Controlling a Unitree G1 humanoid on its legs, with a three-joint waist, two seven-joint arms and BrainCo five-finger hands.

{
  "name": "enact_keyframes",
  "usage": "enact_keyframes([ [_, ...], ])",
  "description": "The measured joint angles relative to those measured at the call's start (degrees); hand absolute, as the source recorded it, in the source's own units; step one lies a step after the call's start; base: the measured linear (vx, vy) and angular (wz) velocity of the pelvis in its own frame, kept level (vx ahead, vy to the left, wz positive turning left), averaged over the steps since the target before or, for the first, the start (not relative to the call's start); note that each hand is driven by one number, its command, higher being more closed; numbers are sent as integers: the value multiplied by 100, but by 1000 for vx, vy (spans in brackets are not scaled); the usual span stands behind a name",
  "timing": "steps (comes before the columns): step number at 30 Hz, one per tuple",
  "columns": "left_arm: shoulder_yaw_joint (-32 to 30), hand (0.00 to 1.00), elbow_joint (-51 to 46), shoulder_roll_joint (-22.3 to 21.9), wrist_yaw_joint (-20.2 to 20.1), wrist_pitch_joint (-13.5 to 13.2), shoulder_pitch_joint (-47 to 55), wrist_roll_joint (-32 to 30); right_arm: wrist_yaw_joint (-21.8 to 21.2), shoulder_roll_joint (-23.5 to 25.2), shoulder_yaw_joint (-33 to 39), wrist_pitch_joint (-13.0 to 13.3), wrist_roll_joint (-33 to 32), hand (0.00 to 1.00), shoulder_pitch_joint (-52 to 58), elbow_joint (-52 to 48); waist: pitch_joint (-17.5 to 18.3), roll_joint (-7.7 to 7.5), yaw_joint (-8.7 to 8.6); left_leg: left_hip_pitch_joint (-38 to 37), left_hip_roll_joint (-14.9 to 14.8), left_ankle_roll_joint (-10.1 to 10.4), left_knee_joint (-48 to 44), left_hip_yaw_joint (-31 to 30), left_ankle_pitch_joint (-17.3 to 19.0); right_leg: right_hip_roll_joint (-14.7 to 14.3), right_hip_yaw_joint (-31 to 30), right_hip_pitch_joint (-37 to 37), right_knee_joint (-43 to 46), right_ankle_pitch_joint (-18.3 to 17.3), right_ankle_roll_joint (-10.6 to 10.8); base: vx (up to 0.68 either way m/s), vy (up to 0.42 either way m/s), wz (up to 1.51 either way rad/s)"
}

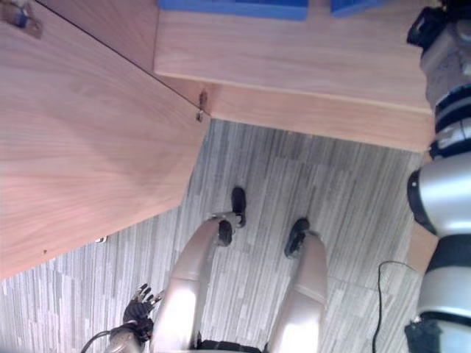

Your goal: Walk over to the cabinet, pick up the folder, carry it to the office cabinet, place the folder inside the office cabinet, then close the office cabinet door

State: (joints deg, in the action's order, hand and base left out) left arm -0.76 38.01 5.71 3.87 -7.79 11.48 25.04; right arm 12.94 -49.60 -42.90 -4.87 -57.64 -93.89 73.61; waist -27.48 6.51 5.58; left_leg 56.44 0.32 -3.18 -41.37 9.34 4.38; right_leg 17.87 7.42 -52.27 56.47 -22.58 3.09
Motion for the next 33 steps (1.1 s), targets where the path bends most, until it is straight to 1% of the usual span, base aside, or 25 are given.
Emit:
enact_keyframes([
  [3, 34, 0, -134, 41, -138, 5, 36, 1, -44, 24, -228, -10, 63, 0, 158, 119, 6, -4, 7, -220, 34, 21, 283, -14, -121, -6, 56, 188, -205, 78, -8, 9, -13, 2],
  [7, 36, 0, -322, 66, -248, -3, 51, 0, -46, 203, -579, -41, 69, 0, 596, 371, 16, -2, 20, -481, 43, 46, 475, -13, -173, -29, 87, 434, -366, 109, -12, 7, -29, -1],
  [10, 35, 0, -328, 69, -289, 2, 50, -1, -78, 269, -672, -62, 286, 0, 685, 498, 24, -5, -7, -604, 47, 73, 613, -30, -239, -44, 126, 543, -451, 134, -25, 4, -50, 1],
  [15, 35, 0, -431, 90, -313, 5, 51, -13, -99, 343, -845, -21, 576, 0, 915, 586, 48, -4, 23, -769, 56, 124, 809, -70, -368, -62, 182, 665, -528, 162, -74, -17, -67, 3],
  [22, 35, 0, -430, 89, -344, 18, 50, -13, -98, 471, -764, 54, 486, 0, 1215, 585, 206, -23, 32, -815, 42, 144, 964, -67, -462, -92, 186, 655, -573, 215, -108, -36, -49, -1],
  [24, 35, 0, -432, 83, -351, 18, 50, -13, -101, 475, -542, 61, 497, 0, 1273, 579, 250, -26, 44, -817, 44, 141, 1058, -63, -521, -104, 187, 633, -629, 259, -109, -19, -38, -1],
  [26, 34, 0, -433, 80, -352, 18, 50, -12, -115, 475, -557, 60, 805, 0, 1302, 571, 251, -27, 48, -823, 46, 138, 1091, -62, -542, -107, 187, 631, -646, 274, -107, -5, -15, -1],
  [28, 35, 0, -444, 71, -352, 12, 49, -11, -178, 474, -706, 41, 1955, 0, 1421, 499, 268, -29, 81, -843, 37, 134, 1120, -62, -565, -128, 188, 645, -696, 305, -108, 2, -18, -3],
  [29, 38, 0, -443, 69, -357, 11, 50, -11, -204, 473, -944, 39, 2585, 0, 1527, 367, 299, -29, 95, -854, 23, 134, 1141, -64, -572, -150, 194, 663, -744, 332, -106, 7, -28, -5],
  [30, 39, 0, -439, 69, -367, 10, 51, -9, -244, 466, -1047, 32, 3004, 0, 1608, 256, 323, -33, 96, -859, 15, 134, 1158, -67, -577, -162, 201, 675, -770, 344, -107, 10, -34, -6],
  [31, 41, 0, -444, 72, -420, 9, 52, 1, -365, 467, -1061, 3, 4169, 0, 1852, -64, 344, -53, 89, -913, 7, 135, 1225, -71, -599, -180, 219, 738, -840, 375, -101, 9, -20, -3],
  [32, 48, 0, -478, 93, -465, 0, 62, 0, -384, 466, -795, -41, 5173, 0, 2183, -405, 370, -85, 86, -975, 8, 144, 1292, -81, -625, -189, 240, 801, -911, 401, -96, 0, 0, 0],
  [33, 50, 0, -483, 96, -508, -10, 71, 0, -412, 469, -558, -64, 5694, 0, 2365, -580, 403, -101, 83, -990, 8, 144, 1326, -83, -640, -195, 248, 812, -947, 417, -95, 0, 0, 0],
])
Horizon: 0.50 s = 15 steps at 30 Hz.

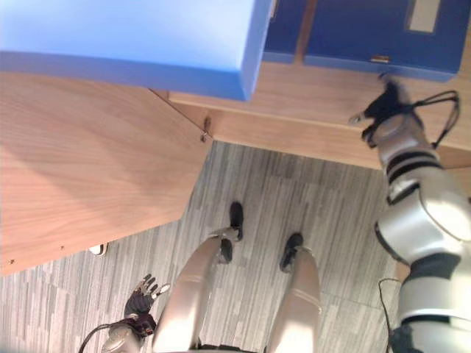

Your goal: Walk over to the cabinet, pick up the folder, carry it to the office cabinet, place the folder inside the office cabinet, then close the office cabinet door

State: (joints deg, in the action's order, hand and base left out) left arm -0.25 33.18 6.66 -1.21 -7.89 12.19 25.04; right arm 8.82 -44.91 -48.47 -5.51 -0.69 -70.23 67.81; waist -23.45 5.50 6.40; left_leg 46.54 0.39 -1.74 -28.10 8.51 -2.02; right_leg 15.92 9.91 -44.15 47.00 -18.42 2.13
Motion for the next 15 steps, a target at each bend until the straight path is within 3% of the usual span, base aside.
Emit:
enact_keyframes([
  [2, 1, 0, 14, 8, -57, -6, 0, -2, -169, 48, 859, -39, 1305, 0, 662, -678, 27, -18, -35, -127, 0, -7, 206, -2, -71, -26, 39, 121, -173, 77, -2, 6, -6, -2],
  [5, -6, 0, 67, 42, -56, 1, 8, -38, -349, 290, 1395, -17, 2086, 0, 1184, -1090, 100, -94, -95, -377, -9, 27, 600, 33, -226, -93, 59, 280, -471, 216, 5, 27, -14, -11],
  [13, -48, 0, 278, 86, -62, 5, -15, -81, -794, 1113, 1818, -18, 2784, 0, 2059, -1074, 225, -278, -163, -1364, -43, 90, 1373, -6, -448, -246, 247, 1253, -1192, 373, 15, 87, -36, -3],
  [15, -143, 0, 351, 65, -98, 12, -30, -85, -1161, 1438, 1967, -25, 2773, 0, 2327, -1063, 265, -344, -163, -1565, -126, 111, 1487, 7, -449, -368, 262, 1506, -1451, 457, 10, 121, -43, -14],
])
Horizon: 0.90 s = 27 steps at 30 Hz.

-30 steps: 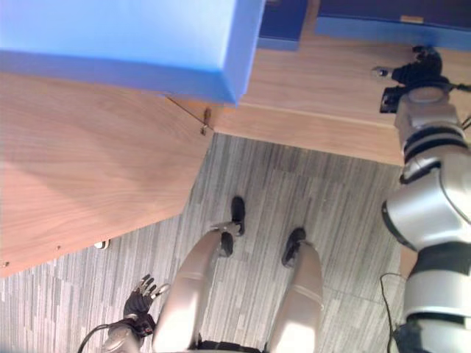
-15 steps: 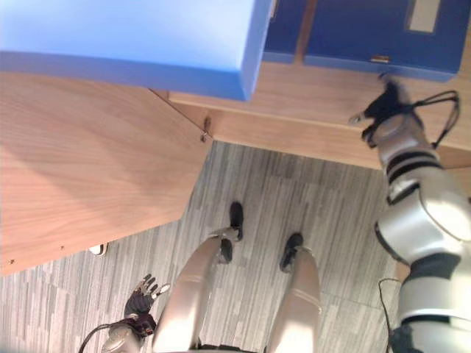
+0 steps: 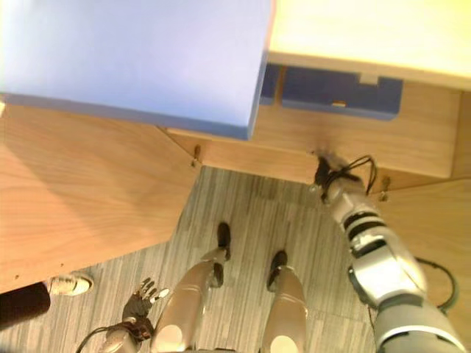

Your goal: Walk over to the cabinet, pick up the folder, carry it to the office cabinet, place the folder inside the office cabinet, then close the office cabinet door

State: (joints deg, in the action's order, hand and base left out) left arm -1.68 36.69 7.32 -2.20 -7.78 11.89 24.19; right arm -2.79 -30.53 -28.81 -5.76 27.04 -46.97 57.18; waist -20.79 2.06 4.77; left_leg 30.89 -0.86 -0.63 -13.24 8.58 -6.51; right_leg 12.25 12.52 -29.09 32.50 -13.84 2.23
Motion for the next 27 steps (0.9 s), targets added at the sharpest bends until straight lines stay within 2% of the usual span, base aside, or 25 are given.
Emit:
enact_keyframes([
  [4, -263, 0, 299, -65, -52, 58, -193, -252, -331, 1024, 178, -7, -124, 0, 1000, -13, 5, -48, 1, -510, -173, 106, 87, 38, 79, -232, 60, 693, -558, 163, -8, 124, -46, -18],
  [5, -378, 0, 393, -111, -59, 80, -261, -393, -373, 1399, 558, 9, -168, 0, 1361, -92, 8, -56, 6, -724, -246, 131, 75, 90, 137, -304, 64, 972, -708, 221, -9, 75, -39, -20],
  [6, -434, 0, 419, -137, -59, 83, -278, -440, -374, 1559, 753, 25, -270, 0, 1544, -151, 14, -66, 4, -826, -280, 140, 48, 100, 185, -346, 62, 1114, -786, 239, -13, 79, -54, -28],
  [8, -733, 0, 611, -222, -58, 83, -322, -510, -264, 2183, 1464, 85, -685, 0, 2224, -234, 170, -170, 7, -960, -511, 218, -407, 161, 532, -547, -1, 1480, -1032, 294, -21, 43, -46, -36],
  [9, -837, 0, 683, -256, -52, 92, -337, -557, -213, 2327, 1668, 90, -779, 0, 2401, -247, 226, -189, 28, -960, -588, 230, -561, 171, 642, -610, -19, 1547, -1072, 301, -29, 30, -38, -40],
  [11, -1105, 0, 907, -344, 64, 108, -373, -696, 210, 2803, 2566, 140, -1430, 0, 3093, -184, 417, -233, 39, -994, -813, 320, -1196, 60, 1057, -827, -112, 1830, -1198, 306, -39, 8, -29, -33],
  [13, -1344, 0, 1041, -475, 160, 103, -380, -813, 463, 3020, 3365, 142, -1793, 0, 3490, 57, 625, -228, 62, -997, -821, 447, -1510, -256, 1289, -900, -202, 1942, -1228, 304, -37, 18, 32, -26],
  [15, -1524, 0, 1178, -567, 269, 101, -385, -912, 639, 3109, 4016, 153, -2195, 0, 3881, 250, 873, -229, -15, -1021, -777, 418, -1525, -320, 1363, -889, -230, 2017, -1340, 346, 15, 37, 78, -11],
  [20, -1998, 0, 1664, -786, 342, 128, -429, -1409, 912, 3303, 5067, 473, -3893, 0, 4624, 426, 1604, -220, -141, -1558, -656, 306, -875, 204, 1289, -791, -649, 2348, -2144, 776, 163, 19, 110, -41],
  [22, -2022, 0, 1739, -885, 385, 125, -456, -1563, 928, 3340, 5244, 578, -4161, 0, 4734, 423, 1807, -225, -197, -1865, -560, 293, -488, 417, 1171, -703, -768, 2504, -2414, 891, 177, 33, 69, -41],
  [27, -2033, 0, 1809, -944, 464, 122, -555, -1593, 982, 3388, 5417, 587, -4212, 0, 4838, 367, 2007, -241, -228, -2418, -388, 241, 200, 670, 883, -617, -956, 2731, -2727, 1092, 173, 42, 20, -25],
])
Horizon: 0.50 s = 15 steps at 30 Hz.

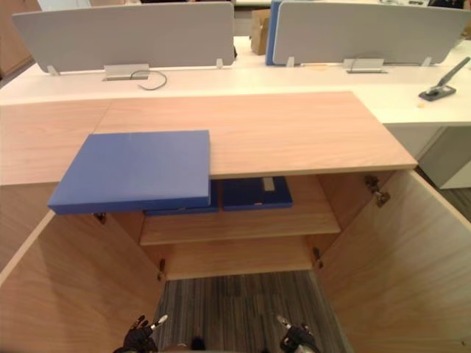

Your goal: Walk over to the cabinet, pick up the folder, carry it to the office cabinet, place the folder inside the office cabinet, then close the office cabinet door

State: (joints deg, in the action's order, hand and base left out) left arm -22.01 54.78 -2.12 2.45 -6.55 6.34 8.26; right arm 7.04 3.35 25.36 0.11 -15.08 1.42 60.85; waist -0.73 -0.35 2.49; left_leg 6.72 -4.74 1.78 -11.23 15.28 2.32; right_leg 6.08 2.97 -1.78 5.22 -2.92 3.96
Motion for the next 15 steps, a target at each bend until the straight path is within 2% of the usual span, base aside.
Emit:
enact_keyframes([
  [5, -89, 0, 105, -4, 33, -3, -65, 147, 40, 19, 4, 1, -225, 0, 15, -1, 39, -41, 5, -220, 105, 6, 302, 1, -102, 13, 1, 210, -271, 111, 19, 41, 17, -2],
  [6, -90, 0, 102, -5, 33, -4, -65, 287, 50, 21, 4, 1, -229, 0, 15, -1, 31, -46, 8, -261, 130, 0, 350, -10, -115, 20, 3, 248, -307, 122, 27, 44, 48, 0],
  [8, -84, 0, 2, -44, 44, -18, -18, 1086, 67, 25, -51, 0, -228, 0, 51, -1, 56, -87, 19, -473, 256, -12, 648, -79, -203, 60, 7, 369, -408, 130, 39, 42, 45, 0],
  [9, -58, 0, -105, -69, 47, -15, 23, 1232, 69, 25, -70, 0, -228, 0, 53, -1, 67, -80, 24, -521, 270, -22, 740, -101, -242, 83, 18, 392, -429, 131, 44, 47, 48, 9],
  [11, 501, 0, -1081, -101, 49, -12, 325, 2241, 73, 52, -108, -1, -222, 0, 76, -11, 71, -119, 30, -675, 424, -85, 1092, -331, -397, 148, 137, 500, -515, 147, 78, 55, 47, 23],
  [12, 677, 0, -1492, -95, 49, -18, 432, 2443, 83, 53, -210, -2, -222, 0, 107, -19, 94, -153, 34, -703, 445, -80, 1182, -356, -438, 161, 164, 507, -515, 148, 84, 69, 55, 19],
  [14, 1134, 0, -3071, -66, 48, -147, 801, 3090, 97, 97, -434, -5, -172, 0, 173, -51, 124, -227, 153, -847, 494, -132, 1377, -371, -520, 194, 205, 564, -517, 161, 107, 54, 50, 6],
  [15, 1220, 0, -3406, -66, 49, -184, 866, 3166, 96, 89, -502, -5, -170, 0, 189, -56, 124, -226, 164, -904, 512, -140, 1413, -378, -525, 197, 230, 614, -517, 163, 110, 30, 35, 10],
])
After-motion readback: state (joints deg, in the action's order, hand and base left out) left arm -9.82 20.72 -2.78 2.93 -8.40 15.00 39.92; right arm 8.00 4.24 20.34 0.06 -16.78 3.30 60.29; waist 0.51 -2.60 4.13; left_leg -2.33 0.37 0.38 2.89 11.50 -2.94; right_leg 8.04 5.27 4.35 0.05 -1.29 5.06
